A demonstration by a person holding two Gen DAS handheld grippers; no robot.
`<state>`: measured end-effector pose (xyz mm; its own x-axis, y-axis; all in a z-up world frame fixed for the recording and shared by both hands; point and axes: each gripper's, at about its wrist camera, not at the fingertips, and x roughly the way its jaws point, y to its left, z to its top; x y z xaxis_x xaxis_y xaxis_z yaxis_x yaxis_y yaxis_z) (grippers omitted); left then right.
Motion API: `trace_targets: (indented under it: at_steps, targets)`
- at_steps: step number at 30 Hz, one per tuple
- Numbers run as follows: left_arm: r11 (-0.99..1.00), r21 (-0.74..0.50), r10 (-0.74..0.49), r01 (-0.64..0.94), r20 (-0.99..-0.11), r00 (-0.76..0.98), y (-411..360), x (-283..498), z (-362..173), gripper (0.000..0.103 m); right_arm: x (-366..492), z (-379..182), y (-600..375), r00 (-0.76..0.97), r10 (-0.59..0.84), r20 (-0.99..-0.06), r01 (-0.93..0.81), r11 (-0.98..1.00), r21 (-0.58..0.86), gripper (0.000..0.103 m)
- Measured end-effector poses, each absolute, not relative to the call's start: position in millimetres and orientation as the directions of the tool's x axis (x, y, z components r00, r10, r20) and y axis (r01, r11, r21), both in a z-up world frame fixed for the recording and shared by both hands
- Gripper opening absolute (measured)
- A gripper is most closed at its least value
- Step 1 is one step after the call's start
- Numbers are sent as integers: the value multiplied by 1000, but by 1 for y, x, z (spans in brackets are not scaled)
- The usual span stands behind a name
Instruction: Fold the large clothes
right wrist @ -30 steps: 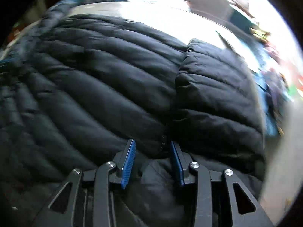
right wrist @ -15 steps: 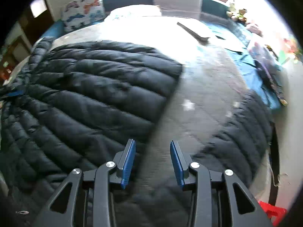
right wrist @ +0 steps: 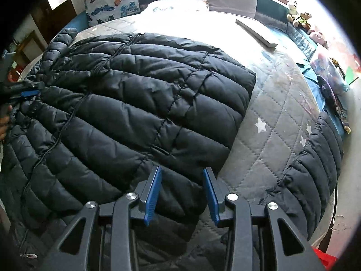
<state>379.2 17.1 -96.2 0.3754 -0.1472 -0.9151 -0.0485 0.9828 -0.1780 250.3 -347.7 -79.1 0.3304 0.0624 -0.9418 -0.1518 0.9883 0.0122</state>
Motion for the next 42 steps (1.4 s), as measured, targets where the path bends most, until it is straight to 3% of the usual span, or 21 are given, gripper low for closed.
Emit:
trace_targets:
  at_steps: [3, 6, 9, 12, 14, 17, 19, 23, 26, 29, 31, 35, 42]
  targets:
    - [992, -77, -31, -95, -910, 414, 17, 374, -92, 61, 246, -78, -347, 328, 66, -942, -165, 986, 11, 42]
    - [986, 10, 82, -165, -897, 434, 32, 368, -89, 53, 246, -80, -348, 327, 56, -943, -160, 987, 3, 42]
    - [946, 182, 286, -267, -858, 427, 58, 356, -91, 53, 247, -83, -353, 322, 61, -945, -147, 989, 13, 42]
    - [925, 153, 299, -348, -858, 418, 92, 342, -94, 55, 251, -84, -359, 323, 63, -944, -128, 992, 23, 42]
    - [898, 156, 332, -412, -854, 400, 112, 330, -94, 64, 254, -85, -365, 323, 71, -944, -107, 993, 38, 42]
    - [826, 268, 470, -495, -812, 345, 129, 315, -92, 79, 257, -86, -373, 314, 108, -943, -82, 993, 86, 42]
    - [770, 331, 543, -546, -789, 287, 142, 305, -93, 84, 257, -87, -377, 310, 129, -942, -69, 991, 113, 42]
    - [817, 216, 442, -534, -830, 341, 163, 292, -74, 84, 260, -93, -386, 294, 183, -938, -40, 983, 180, 47]
    - [874, 149, 377, -463, -810, 450, 146, 282, -41, 85, 264, -99, -395, 281, 246, -928, 3, 966, 257, 49]
    - [943, 76, 261, -325, -773, 578, 111, 277, -4, 85, 268, -103, -404, 270, 298, -916, 40, 947, 320, 50]
    - [987, -3, 98, -161, -786, 610, 79, 284, 5, 85, 270, -105, -409, 268, 306, -914, 57, 942, 332, 57]
    - [990, -133, -133, 39, -827, 546, 36, 288, -9, 85, 272, -106, -415, 274, 291, -917, 81, 943, 324, 62]
    - [963, -256, -267, 81, -883, 386, 6, 323, -76, 82, 281, -114, -414, 260, 346, -901, 67, 925, 374, 63]
